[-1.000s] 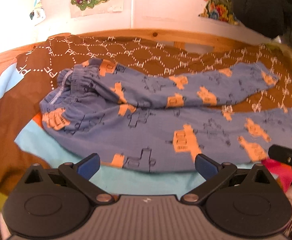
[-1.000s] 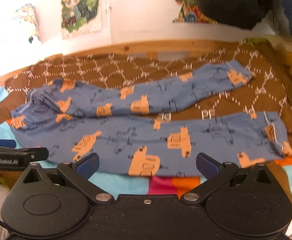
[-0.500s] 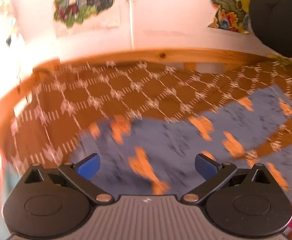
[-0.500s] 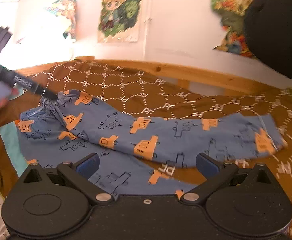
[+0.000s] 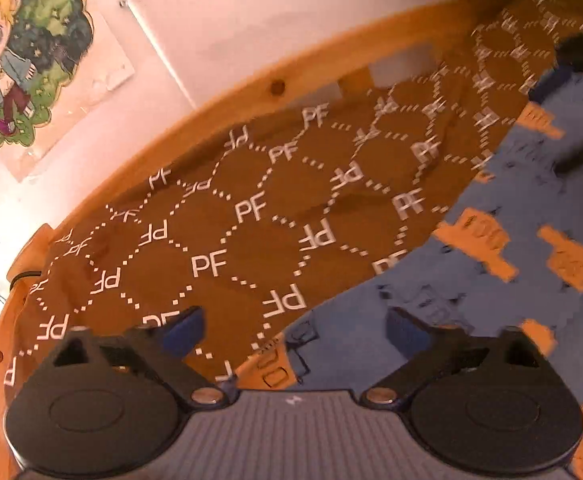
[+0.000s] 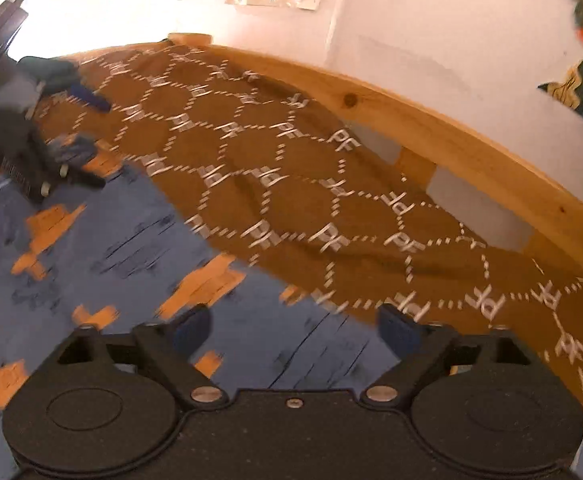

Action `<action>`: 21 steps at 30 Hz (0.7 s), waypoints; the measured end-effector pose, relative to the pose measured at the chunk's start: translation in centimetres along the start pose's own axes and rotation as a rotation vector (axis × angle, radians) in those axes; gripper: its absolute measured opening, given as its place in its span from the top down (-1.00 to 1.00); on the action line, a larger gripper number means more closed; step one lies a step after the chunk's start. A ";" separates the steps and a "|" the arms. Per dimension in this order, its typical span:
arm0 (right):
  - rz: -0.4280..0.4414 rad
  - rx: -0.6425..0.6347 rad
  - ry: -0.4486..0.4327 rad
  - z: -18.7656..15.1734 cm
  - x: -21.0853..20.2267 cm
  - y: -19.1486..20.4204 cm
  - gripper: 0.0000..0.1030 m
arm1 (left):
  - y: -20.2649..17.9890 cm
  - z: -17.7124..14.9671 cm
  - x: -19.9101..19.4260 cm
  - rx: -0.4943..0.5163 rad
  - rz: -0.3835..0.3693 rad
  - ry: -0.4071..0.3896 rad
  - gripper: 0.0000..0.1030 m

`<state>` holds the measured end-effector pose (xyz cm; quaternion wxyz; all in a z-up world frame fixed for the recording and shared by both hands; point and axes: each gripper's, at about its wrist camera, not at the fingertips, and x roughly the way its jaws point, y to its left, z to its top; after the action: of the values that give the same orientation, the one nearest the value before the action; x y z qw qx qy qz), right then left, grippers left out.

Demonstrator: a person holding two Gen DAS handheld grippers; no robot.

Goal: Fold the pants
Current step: 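Move both grippers to the pant leg hems at the cuff ends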

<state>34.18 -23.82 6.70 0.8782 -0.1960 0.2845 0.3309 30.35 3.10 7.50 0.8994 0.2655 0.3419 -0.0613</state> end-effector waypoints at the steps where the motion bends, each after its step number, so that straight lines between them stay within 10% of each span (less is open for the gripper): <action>1: 0.015 -0.004 0.001 0.4 0.7 -0.8 -0.70 | 0.0 0.1 0.6 -0.003 -0.006 0.008 -0.62; 7: 0.126 -0.061 0.107 2.1 4.9 -3.8 -0.31 | 0.8 0.1 2.9 0.028 -0.112 0.048 -0.32; 14: 0.240 -0.101 0.239 2.7 9.0 -3.6 -0.08 | 1.9 -0.3 5.1 0.000 -0.139 0.160 0.77; 19: 0.281 -0.129 0.269 2.7 9.0 -3.0 0.92 | 2.6 -0.4 4.5 -0.062 -0.159 0.154 1.00; 21: 0.256 -0.181 0.269 2.6 8.5 -2.1 1.00 | 3.0 -0.3 3.8 -0.097 -0.149 0.134 1.00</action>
<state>41.86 -19.91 3.60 0.7618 -0.2786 0.3911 0.4349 33.93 6.08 6.14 0.8792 0.1989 0.4227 -0.0936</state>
